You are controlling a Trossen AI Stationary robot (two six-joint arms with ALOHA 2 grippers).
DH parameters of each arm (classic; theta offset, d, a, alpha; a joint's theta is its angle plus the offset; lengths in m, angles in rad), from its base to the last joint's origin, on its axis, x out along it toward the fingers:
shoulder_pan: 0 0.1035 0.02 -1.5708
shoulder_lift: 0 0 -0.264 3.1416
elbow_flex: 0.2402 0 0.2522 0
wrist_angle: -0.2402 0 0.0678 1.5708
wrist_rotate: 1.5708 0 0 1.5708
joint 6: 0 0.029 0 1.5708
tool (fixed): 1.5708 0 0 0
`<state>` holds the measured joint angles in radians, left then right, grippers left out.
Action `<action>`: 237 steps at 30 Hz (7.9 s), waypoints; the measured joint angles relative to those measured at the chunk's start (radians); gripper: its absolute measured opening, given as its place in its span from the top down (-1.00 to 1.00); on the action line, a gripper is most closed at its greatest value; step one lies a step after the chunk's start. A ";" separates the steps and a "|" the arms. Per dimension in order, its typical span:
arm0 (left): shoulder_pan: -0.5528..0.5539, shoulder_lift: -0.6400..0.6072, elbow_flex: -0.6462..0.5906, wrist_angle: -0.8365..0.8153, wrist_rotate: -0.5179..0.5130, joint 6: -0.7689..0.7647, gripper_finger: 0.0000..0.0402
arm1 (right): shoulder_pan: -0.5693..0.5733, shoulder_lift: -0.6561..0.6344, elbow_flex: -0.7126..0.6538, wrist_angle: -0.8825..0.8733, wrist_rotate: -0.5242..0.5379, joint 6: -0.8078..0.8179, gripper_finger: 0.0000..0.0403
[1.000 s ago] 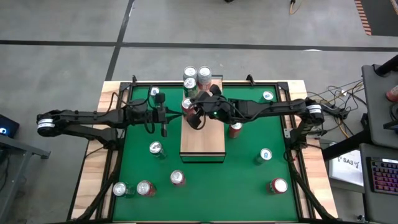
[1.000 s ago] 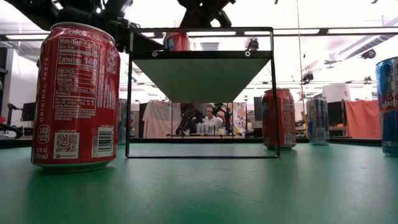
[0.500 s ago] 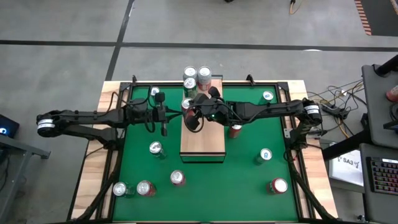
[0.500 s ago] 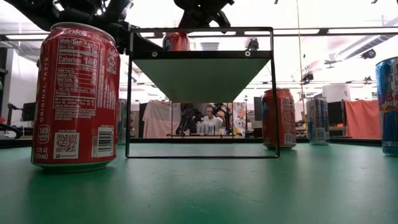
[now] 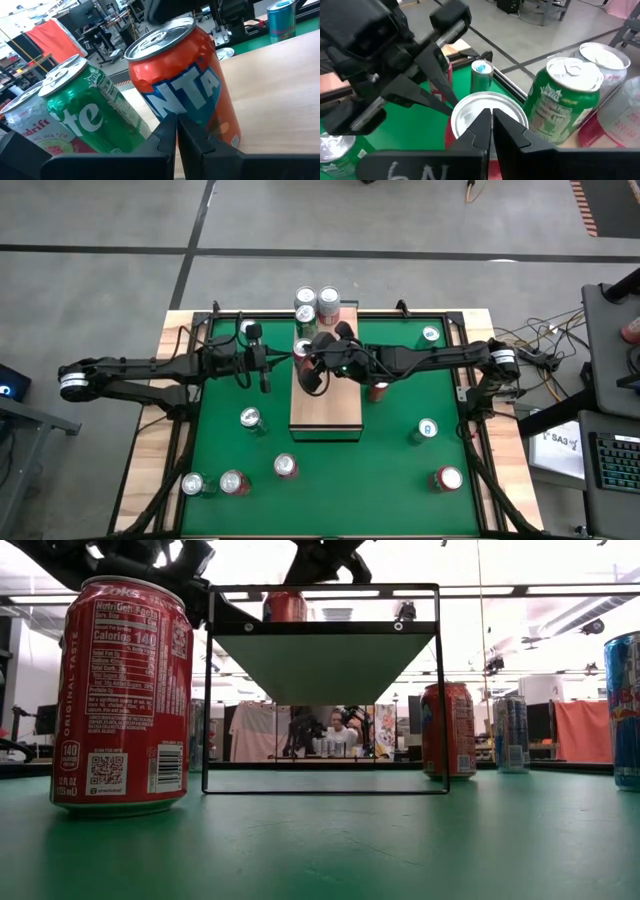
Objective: Place canned beverage on shelf
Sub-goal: Put the orange can on the shelf, then put the blue can on the shelf
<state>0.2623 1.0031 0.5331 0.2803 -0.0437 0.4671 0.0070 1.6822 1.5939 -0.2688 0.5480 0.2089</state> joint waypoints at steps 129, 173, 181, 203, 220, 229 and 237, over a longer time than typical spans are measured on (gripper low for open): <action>-0.115 -0.140 -0.006 -0.080 -0.022 -0.161 1.00 | -0.098 -0.005 0.120 -0.581 -0.076 0.121 0.96; -0.493 -0.158 -0.006 -0.424 -0.123 -0.819 1.00 | -0.058 -0.114 0.120 -1.073 -0.240 0.342 0.95; -0.494 -0.157 -0.003 -0.438 -0.131 -0.866 1.00 | 0.014 -0.120 0.120 -1.263 -0.259 0.509 0.95; -0.493 -0.147 0.010 -0.421 -0.185 -0.780 1.00 | 0.325 -0.118 0.119 -1.234 -0.231 0.725 0.95; -0.493 -0.123 0.010 -0.358 -0.186 -0.686 1.00 | 0.427 -0.131 0.061 -1.302 -0.451 0.996 0.96; -0.493 -0.123 0.010 -0.341 -0.186 -0.685 1.00 | 0.427 -0.269 -0.045 -1.302 -0.444 1.174 0.96; -0.493 -0.122 0.010 -0.340 -0.185 -0.656 1.00 | 0.427 -0.358 -0.136 -1.302 -0.468 1.364 0.93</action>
<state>-0.2310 0.8814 0.5434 -0.0595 -0.2291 -0.1893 0.4335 1.3245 1.4582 -1.5710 0.0800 1.5732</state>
